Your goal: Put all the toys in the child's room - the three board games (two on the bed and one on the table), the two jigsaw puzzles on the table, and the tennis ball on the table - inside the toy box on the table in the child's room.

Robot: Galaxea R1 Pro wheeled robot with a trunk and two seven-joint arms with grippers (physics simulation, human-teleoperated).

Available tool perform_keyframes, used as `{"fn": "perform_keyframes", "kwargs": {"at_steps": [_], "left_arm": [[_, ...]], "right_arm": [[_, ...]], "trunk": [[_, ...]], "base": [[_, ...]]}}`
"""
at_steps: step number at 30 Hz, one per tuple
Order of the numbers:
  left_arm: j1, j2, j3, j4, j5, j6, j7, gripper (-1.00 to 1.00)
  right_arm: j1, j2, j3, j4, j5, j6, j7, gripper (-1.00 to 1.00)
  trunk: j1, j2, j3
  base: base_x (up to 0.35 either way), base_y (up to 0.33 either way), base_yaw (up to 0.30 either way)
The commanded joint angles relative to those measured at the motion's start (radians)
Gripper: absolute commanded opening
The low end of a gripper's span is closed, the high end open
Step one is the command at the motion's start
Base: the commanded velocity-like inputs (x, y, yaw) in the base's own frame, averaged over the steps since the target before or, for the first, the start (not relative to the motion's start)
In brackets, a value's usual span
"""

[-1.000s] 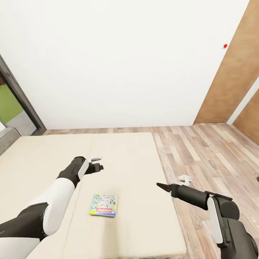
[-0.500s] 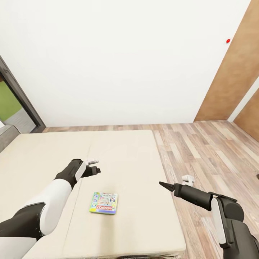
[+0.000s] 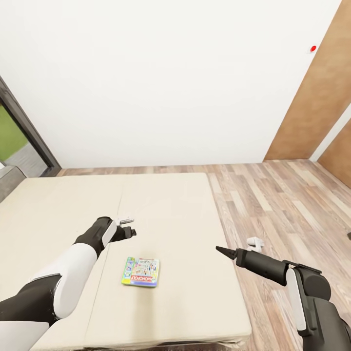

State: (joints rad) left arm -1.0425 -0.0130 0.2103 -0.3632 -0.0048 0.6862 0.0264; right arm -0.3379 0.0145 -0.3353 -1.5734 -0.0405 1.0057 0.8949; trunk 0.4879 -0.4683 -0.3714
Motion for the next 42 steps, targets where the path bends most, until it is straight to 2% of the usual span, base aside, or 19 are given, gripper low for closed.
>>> {"fn": "perform_keyframes", "kwargs": {"at_steps": [1,24,42], "left_arm": [[-0.001,-0.001,0.006,-0.001,0.0,0.005,0.003,1.0],[0.004,-0.001,0.008,0.0,-0.002,0.003,-0.004,1.0],[-0.003,0.017,0.017,-0.002,0.0,0.014,-0.01,1.0]], "right_arm": [[-0.001,0.001,-0.002,0.0,-0.004,0.008,0.001,1.0],[0.0,0.001,0.007,0.001,-0.003,0.007,0.0,1.0],[0.0,0.001,0.01,0.001,-0.002,0.006,0.001,1.0]], "trunk": [[0.0,-0.002,-0.003],[0.0,-0.002,-0.041],[0.0,-0.002,-0.071]], "base": [[0.0,0.0,0.0],[0.0,0.0,0.0],[0.0,0.0,0.0]]}}
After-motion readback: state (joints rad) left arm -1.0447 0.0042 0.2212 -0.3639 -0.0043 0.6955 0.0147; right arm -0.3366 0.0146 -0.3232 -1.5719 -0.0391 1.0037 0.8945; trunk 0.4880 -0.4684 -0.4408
